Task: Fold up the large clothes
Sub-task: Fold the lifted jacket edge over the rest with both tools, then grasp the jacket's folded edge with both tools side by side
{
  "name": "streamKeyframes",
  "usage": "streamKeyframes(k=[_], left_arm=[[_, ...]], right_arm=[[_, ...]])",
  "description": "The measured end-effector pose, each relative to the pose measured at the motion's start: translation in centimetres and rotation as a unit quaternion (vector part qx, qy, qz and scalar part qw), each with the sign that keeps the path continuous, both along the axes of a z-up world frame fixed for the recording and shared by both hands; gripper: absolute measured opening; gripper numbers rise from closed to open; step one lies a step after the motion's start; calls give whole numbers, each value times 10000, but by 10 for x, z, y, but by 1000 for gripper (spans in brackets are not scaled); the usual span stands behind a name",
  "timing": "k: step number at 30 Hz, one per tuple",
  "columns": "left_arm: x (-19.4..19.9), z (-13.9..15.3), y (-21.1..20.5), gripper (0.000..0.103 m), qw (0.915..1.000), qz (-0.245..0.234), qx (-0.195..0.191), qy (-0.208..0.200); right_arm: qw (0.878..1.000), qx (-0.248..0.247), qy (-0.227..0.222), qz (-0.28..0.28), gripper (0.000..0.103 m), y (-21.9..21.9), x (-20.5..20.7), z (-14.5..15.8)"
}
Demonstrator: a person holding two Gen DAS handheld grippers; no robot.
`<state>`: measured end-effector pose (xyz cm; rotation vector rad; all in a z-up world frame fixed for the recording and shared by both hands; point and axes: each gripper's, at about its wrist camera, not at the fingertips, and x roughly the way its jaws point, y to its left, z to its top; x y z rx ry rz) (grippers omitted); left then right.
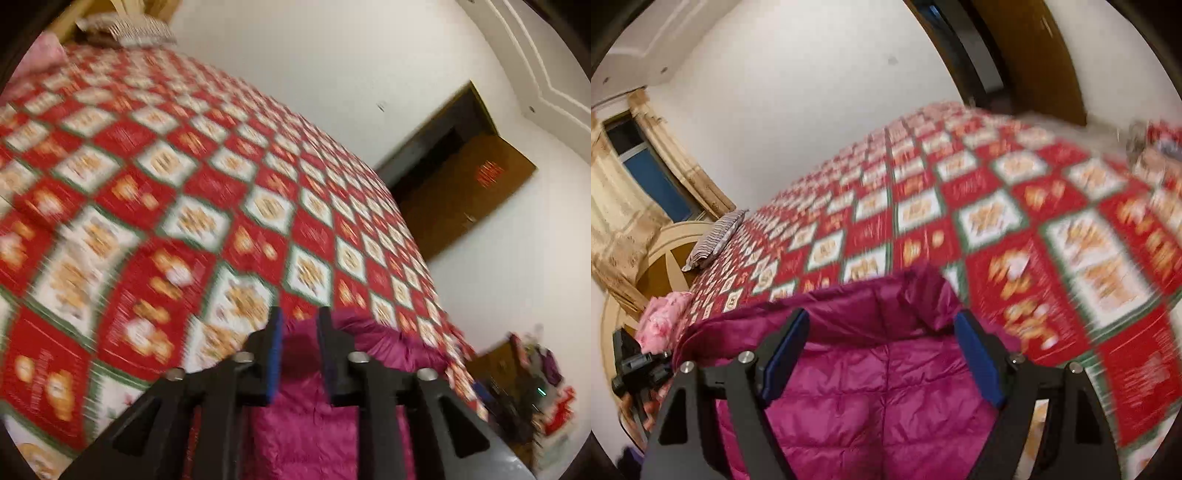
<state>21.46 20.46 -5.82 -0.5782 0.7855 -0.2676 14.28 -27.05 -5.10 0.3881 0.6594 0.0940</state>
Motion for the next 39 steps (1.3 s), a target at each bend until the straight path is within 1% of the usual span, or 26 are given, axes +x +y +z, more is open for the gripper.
streamKeyframes(k=[1,2,3,5,6,7,8,9,10,12,13,15,16,17,20,24,26,28,30,31,32,34,37,39], left_arm=[[0,4,-1,47,9999,127,96,-12],[0,8,-6,48,9995,214,225,-25],[1,11,-21,48,9990,112,437,-67],[6,12,-54,48,9959,-307,838,-125],[8,10,-81,48,9927,-528,1070,-154],[10,6,-100,48,9907,-648,1190,-146],[12,0,-122,48,9888,-749,1287,-123],[14,-6,-133,48,9875,-798,1354,-106],[17,-15,-151,48,9850,-834,1509,-80],[23,-31,-174,48,9791,-860,1842,-14],[27,-41,-183,48,9747,-886,2054,11],[32,-58,-188,48,9680,-833,2367,55],[34,-64,-187,48,9678,-807,2383,35],[34,-68,-183,48,9689,-787,2348,-5],[36,-80,-181,49,9719,-749,2227,-123],[42,-90,-180,49,9762,-700,2047,-155],[47,-93,-178,49,9784,-712,1936,-122],[46,-94,-178,49,9790,-708,1908,-118],[46,-94,-177,49,9794,-712,1886,-115],[46,-94,-177,49,9795,-711,1881,-114],[46,-94,-178,49,9795,-711,1880,-114],[46,-94,-177,49,9793,-711,1891,-118],[45,-94,-178,49,9786,-717,1925,-131],[45,-94,-178,49,9781,-712,1951,-125]], right_arm=[[9998,-170,13,66,81,5,-1,4],[9988,-445,78,185,76,15,-2,10],[9968,-714,158,318,73,27,-1,12],[9929,-1034,184,556,58,48,6,14],[9907,-1177,190,661,55,62,14,14],[9889,-1278,210,726,53,72,22,11],[9877,-1346,264,751,53,82,32,6],[9860,-1424,384,784,52,94,48,-1],[9849,-1498,438,756,52,97,57,-9],[9793,-1838,605,593,52,111,81,-35],[9761,-1986,667,575,51,114,86,-45],[9694,-2258,784,565,47,118,92,-68],[9660,-2391,831,527,47,118,92,-75],[9669,-2374,778,512,47,117,90,-80],[9714,-2238,659,452,47,112,89,-84],[9757,-2030,699,443,47,108,97,-92],[9754,-2024,743,450,47,109,98,-91],[9751,-2017,777,500,47,110,99,-91],[9736,-2049,835,565,43,106,97,-87],[9714,-2142,845,586,42,101,95,-84],[9696,-2249,839,477,42,93,91,-80],[9697,-2290,843,97,42,66,83,-76],[9737,-2041,983,-243,42,32,77,-84],[9770,-1894,944,-270,42,23,75,-91]])
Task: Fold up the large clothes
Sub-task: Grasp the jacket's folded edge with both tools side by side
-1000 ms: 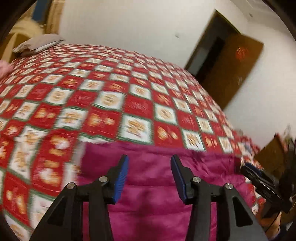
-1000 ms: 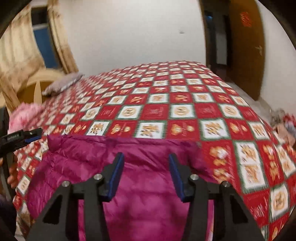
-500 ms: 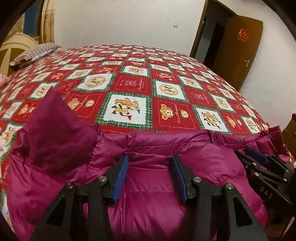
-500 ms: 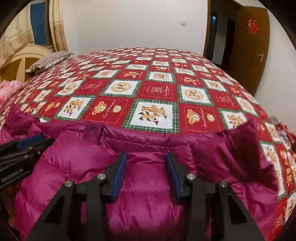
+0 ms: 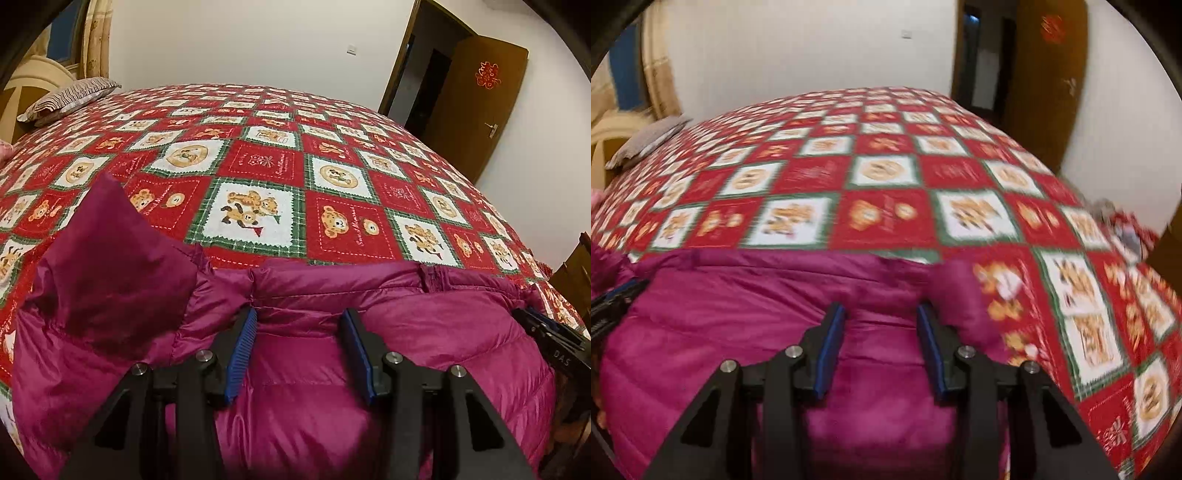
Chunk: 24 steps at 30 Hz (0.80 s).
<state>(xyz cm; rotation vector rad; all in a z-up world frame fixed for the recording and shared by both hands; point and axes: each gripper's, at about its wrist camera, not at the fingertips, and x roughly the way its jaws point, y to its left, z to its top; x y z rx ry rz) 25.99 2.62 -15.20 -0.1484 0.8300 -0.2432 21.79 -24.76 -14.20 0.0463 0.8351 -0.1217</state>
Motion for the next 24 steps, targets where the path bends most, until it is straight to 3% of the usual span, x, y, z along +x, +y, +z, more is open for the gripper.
streamKeyframes(k=[3,7,11,14,16,20,24], left_arm=[[1,0,-1,49,10000,6,26,13],[-1,4,-4,49,9998,0,194,39],[-13,20,-1,49,9971,-46,747,106],[-31,39,16,49,9947,55,1019,85],[-43,49,34,49,9948,197,989,106],[-66,51,60,50,9928,551,1053,-120],[-67,30,73,51,9917,844,963,120]], right_arm=[[9999,38,-62,-71,42,-1,3,-6],[9989,461,-86,-63,43,-13,5,-8],[9996,269,42,-31,45,-7,5,-5],[9993,279,234,-108,44,-7,-2,7],[9989,436,33,-138,42,-1,-18,23],[9967,607,-474,239,42,45,-62,56],[9935,717,-626,622,41,104,-82,51]])
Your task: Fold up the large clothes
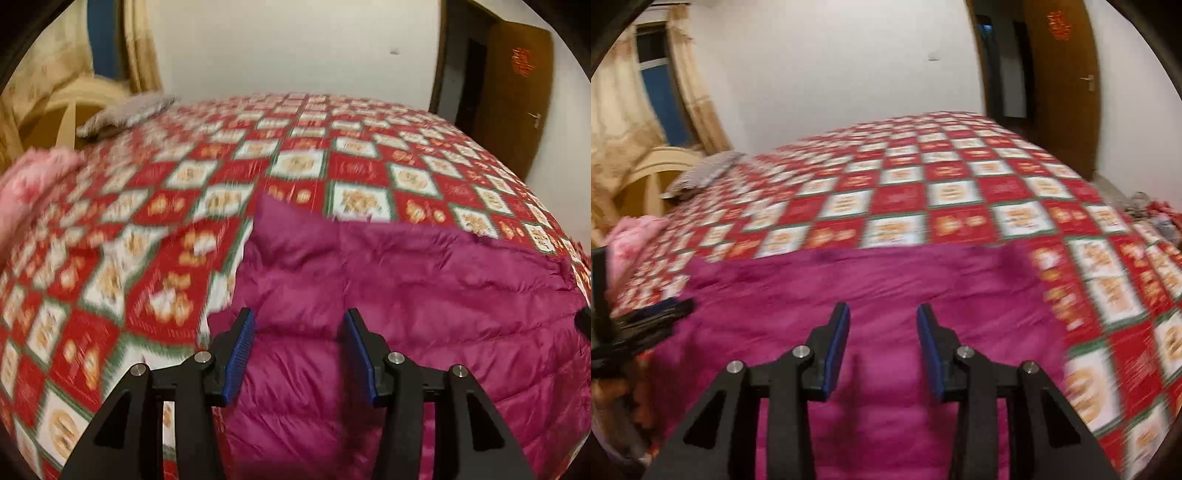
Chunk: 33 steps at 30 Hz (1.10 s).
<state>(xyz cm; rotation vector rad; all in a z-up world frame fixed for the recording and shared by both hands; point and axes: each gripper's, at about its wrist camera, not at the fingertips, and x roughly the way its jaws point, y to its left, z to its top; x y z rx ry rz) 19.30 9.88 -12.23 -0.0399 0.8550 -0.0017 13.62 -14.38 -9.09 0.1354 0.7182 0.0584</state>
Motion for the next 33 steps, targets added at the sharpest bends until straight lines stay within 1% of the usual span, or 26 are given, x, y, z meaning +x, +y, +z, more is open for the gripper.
streamKeyframes(k=[1,3,5,6,8,11,13,15,17,18,19,21,22,24,25,27,29,31,33], left_arm=[[0,-4,0,51,10000,9,22,9],[-2,-11,-4,52,9997,-29,217,-81],[-1,-19,-11,54,9988,-86,460,-149],[-1,-21,-12,55,9985,-96,503,-166],[1,-24,-14,57,9984,-100,517,-188],[3,-26,-12,59,9988,-110,461,-128],[3,-25,-8,59,9994,-130,313,-92],[-6,-17,2,59,9998,-167,61,-45],[-22,-5,15,59,9996,-59,-240,-144],[-36,1,24,59,9989,18,-393,-258],[-45,5,31,59,9985,59,-441,-323],[-66,7,42,60,9979,233,-460,-398],[-75,5,47,60,9972,328,-536,-402],[-89,-1,56,60,9943,461,-893,-368],[-96,-6,58,61,9915,513,-1153,-326],[-105,-13,55,61,9872,542,-1464,-321],[-104,-21,46,61,9880,425,-1454,-286],[-98,-27,40,61,9878,348,-1504,-187],[-97,-33,39,61,9822,335,-1837,-176]], right_arm=[[9999,-94,-23,41,41,9,0,-3],[9994,-300,60,154,41,28,3,-18],[9987,-459,179,157,41,35,8,-33],[9982,-539,222,134,41,37,10,-41],[9977,-611,253,120,40,37,13,-56],[9978,-583,278,143,40,35,15,-61],[9985,-435,307,152,40,30,16,-62],[9987,-388,314,139,39,28,16,-61],[9978,-533,375,112,38,32,15,-59],[9970,-645,407,88,38,36,12,-54],[9970,-666,384,84,38,38,7,-49],[9981,-580,128,168,38,44,-8,-35],[9979,-602,21,232,38,49,-14,-29],[9974,-651,-93,291,38,60,-24,-24],[9976,-617,-101,297,38,63,-24,-25],[9982,-537,45,267,38,66,-22,-35],[9983,-447,258,253,38,65,-16,-51],[9983,-475,239,221,38,66,-16,-60],[9978,-565,280,220,38,69,-15,-61]])
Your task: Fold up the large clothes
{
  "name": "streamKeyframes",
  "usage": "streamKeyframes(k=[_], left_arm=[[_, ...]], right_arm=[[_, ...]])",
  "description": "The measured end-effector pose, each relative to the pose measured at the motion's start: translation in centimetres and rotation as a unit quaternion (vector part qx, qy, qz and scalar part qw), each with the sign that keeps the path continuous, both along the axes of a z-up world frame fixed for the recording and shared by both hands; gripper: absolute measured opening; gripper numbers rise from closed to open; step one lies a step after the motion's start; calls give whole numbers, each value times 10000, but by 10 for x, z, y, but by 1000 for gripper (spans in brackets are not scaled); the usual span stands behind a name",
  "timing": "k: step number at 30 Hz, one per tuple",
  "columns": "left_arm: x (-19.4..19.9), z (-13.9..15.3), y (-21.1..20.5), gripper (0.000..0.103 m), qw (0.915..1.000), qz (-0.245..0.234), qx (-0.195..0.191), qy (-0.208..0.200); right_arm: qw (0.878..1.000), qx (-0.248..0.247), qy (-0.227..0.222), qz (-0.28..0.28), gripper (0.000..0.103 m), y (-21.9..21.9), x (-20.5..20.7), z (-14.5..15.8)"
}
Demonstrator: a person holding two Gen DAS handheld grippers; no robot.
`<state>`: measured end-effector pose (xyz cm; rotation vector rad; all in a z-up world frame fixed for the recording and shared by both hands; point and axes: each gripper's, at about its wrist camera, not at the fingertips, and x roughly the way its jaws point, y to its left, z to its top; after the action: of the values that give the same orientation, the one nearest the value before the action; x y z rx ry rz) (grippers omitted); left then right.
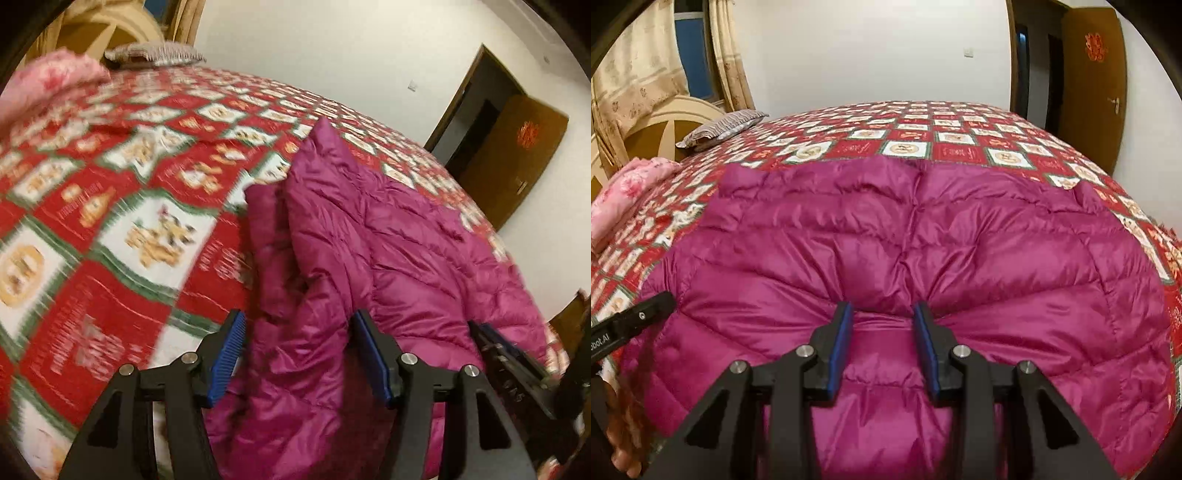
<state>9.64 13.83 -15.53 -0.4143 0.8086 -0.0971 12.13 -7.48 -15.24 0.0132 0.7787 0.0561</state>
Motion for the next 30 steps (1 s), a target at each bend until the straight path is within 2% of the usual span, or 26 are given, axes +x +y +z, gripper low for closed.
streamKeyframes(k=[5,9,11,12,13,16,19,21,24,27,30], left_arm=[[-3,-3,-6,64,9992,-81,-329,-217],[1,-4,-12,63,9959,-254,-798,-336],[5,-1,-16,50,9927,-377,-1089,-361],[6,2,-18,37,9907,-441,-1217,-421],[6,8,-20,29,9879,-530,-1351,-539],[6,30,-25,19,9811,-810,-1555,-822],[8,52,-31,15,9770,-1069,-1581,-950],[5,65,-31,14,9746,-1183,-1600,-1023],[-4,89,-27,14,9725,-1441,-1385,-1194],[-15,108,-18,14,9727,-1575,-1032,-1357],[-20,117,-19,14,9760,-1574,-410,-1446]], right_arm=[[9999,90,76,-10,38,-1,2,-2],[9998,190,72,-23,39,-4,2,-5],[9996,264,96,-28,39,-5,3,-6],[9995,305,113,-26,39,-7,3,-6],[9993,342,129,-27,39,-8,3,-6],[9987,475,193,-29,39,-11,4,-6],[9974,648,307,-63,39,-13,5,-4],[9946,937,433,-106,40,-13,3,-1],[9888,1360,615,-18,40,-5,-1,2],[9778,1939,757,256,40,18,-6,1],[9666,2253,902,821,40,52,-7,-1]])
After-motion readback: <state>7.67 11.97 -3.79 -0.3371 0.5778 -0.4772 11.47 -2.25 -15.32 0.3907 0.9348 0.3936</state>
